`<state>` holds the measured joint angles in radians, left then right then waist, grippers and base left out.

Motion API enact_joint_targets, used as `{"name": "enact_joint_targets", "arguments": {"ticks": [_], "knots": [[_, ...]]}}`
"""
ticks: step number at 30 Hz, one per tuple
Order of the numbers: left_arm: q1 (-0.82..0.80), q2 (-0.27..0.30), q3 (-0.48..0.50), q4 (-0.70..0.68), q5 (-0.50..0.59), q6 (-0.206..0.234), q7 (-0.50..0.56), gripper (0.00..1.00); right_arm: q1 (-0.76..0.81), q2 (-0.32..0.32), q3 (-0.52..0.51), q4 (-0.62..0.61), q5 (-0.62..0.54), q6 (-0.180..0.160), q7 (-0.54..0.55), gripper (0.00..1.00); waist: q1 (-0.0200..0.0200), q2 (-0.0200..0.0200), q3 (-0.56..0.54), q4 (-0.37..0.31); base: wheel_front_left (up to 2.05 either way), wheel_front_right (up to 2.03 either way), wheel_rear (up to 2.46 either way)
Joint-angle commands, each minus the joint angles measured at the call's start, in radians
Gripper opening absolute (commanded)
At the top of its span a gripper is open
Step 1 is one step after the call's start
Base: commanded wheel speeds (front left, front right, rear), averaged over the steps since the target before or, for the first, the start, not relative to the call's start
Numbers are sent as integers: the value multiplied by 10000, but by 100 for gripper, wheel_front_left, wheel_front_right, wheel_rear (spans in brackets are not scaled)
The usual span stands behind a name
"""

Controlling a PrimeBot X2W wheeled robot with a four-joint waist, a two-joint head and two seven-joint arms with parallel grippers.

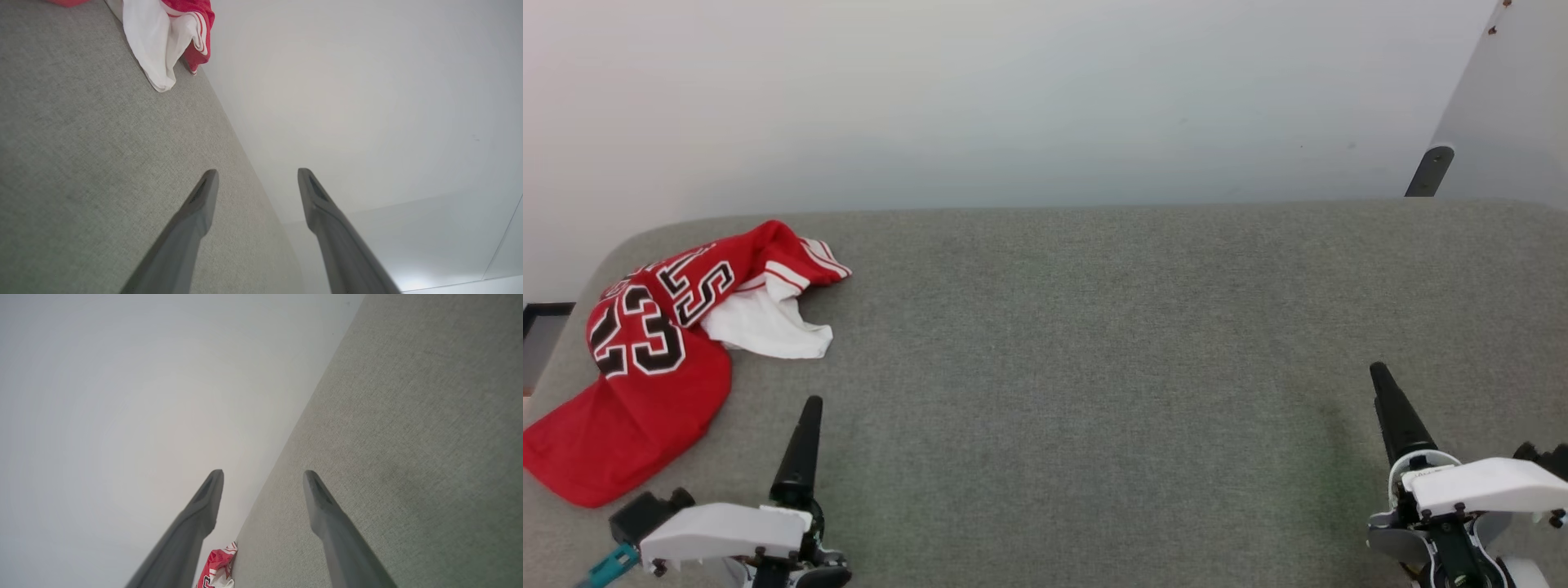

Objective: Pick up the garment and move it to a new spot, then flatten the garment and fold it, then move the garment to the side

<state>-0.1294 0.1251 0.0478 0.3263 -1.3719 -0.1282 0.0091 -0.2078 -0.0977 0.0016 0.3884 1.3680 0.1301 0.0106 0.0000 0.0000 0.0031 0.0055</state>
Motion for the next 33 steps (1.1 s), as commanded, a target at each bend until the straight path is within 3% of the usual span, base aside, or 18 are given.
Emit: {"name": "enact_joint_targets", "arguments": {"ticks": [1,19,33], "knots": [[-333,99,41,-173,519,2,-117,100,-436,-161,84,-52,-534,4,-129,100,0,0,2,7,0,0,0],[-478,398,-111,-161,4692,138,-784,100,-913,-356,90,52,-5059,5,-799,100,0,0,5,28,0,0,0],[-538,619,-299,-89,6916,145,-1228,100,-1101,-341,-7,243,-7681,6,-1246,100,0,0,-57,12,0,0,0]]}}
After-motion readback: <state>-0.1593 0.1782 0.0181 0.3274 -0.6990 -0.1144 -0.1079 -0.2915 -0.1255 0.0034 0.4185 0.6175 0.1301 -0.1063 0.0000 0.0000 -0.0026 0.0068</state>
